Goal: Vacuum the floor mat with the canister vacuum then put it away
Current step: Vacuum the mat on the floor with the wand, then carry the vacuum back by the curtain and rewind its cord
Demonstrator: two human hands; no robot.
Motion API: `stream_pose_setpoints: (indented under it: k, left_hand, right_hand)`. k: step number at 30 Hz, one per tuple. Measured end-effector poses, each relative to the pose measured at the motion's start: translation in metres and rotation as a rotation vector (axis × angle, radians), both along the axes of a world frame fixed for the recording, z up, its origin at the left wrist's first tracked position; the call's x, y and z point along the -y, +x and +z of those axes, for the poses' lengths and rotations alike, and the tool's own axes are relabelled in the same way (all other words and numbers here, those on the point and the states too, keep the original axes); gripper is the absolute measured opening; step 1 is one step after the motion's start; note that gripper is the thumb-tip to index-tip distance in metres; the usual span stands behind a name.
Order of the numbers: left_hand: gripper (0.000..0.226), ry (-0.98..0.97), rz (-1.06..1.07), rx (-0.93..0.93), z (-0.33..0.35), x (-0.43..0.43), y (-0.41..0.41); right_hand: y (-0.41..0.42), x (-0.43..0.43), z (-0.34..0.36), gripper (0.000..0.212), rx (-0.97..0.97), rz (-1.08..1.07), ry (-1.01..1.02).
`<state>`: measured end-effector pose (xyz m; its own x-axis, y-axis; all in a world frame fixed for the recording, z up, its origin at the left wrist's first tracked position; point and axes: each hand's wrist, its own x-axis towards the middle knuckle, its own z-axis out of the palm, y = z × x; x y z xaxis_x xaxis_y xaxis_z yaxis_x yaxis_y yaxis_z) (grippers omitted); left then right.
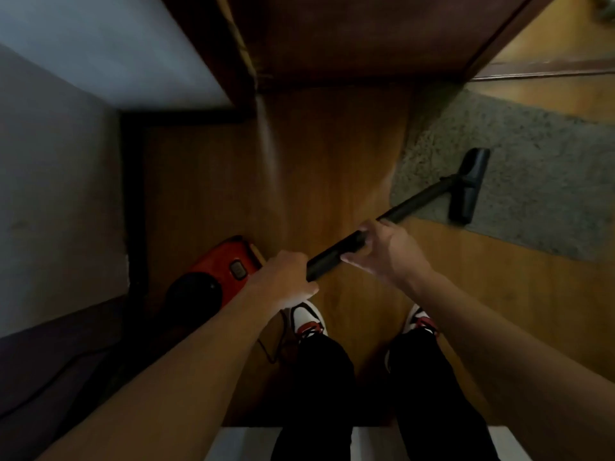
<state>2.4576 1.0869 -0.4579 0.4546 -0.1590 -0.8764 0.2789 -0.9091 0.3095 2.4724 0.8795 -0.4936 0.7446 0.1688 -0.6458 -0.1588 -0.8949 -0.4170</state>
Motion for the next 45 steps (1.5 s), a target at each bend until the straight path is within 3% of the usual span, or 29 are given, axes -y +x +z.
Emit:
stream_pose_setpoints:
  k: [2,5,7,10,14,19,22,27,32,35,40,45]
  left_hand:
    - [0.024,0.007,-0.002,0.018,0.001,-0.012,0.001]
    - [0.018,-0.008,-0.01,0.05,0.003,-0.024,0.0]
    - [0.017,-0.029,-0.028,0.084,0.005,-0.029,-0.001]
    - [0.022,-0.043,-0.05,0.121,0.006,-0.036,-0.007]
    - [0.025,0.009,-0.112,0.185,0.007,-0.044,-0.017]
    - [0.036,0.121,-0.131,0.394,0.017,-0.047,-0.027]
    - [0.037,0.097,-0.009,0.516,0.026,-0.052,-0.036]
    - [0.037,-0.164,0.3,0.849,0.044,-0.044,-0.078]
    - [0.031,-0.22,0.529,0.966,0.035,-0.018,-0.127]
    - [0.029,-0.152,0.631,0.962,0.018,-0.007,-0.143]
    - [0.029,0.1,0.761,0.802,-0.025,-0.015,-0.165]
    - [0.046,0.225,0.699,0.559,-0.095,-0.031,-0.185]
  right_hand:
    - [0.007,-0.013,0.008,0.072,0.117,0.182,0.119]
    - [0.015,-0.04,0.004,0.07,-0.026,0.432,0.214]
    - [0.015,-0.058,-0.005,0.055,-0.073,0.531,0.239]
    - [0.017,-0.074,-0.012,0.04,-0.157,0.505,0.278]
    - [0.017,-0.082,-0.019,0.04,-0.216,0.465,0.318]
    - [0.018,-0.089,-0.029,0.037,-0.278,0.462,0.343]
    - [0.022,-0.094,-0.033,0.031,-0.28,0.432,0.368]
    - [0.028,-0.097,-0.033,0.023,-0.234,0.459,0.469]
    - [0.029,-0.091,-0.03,0.028,-0.162,0.552,0.475]
    - [0.028,-0.092,-0.029,0.026,-0.143,0.593,0.522]
    - [0.024,-0.108,-0.029,0.022,-0.067,0.61,0.64]
    - [0.022,-0.132,-0.048,0.046,0.083,0.621,0.779]
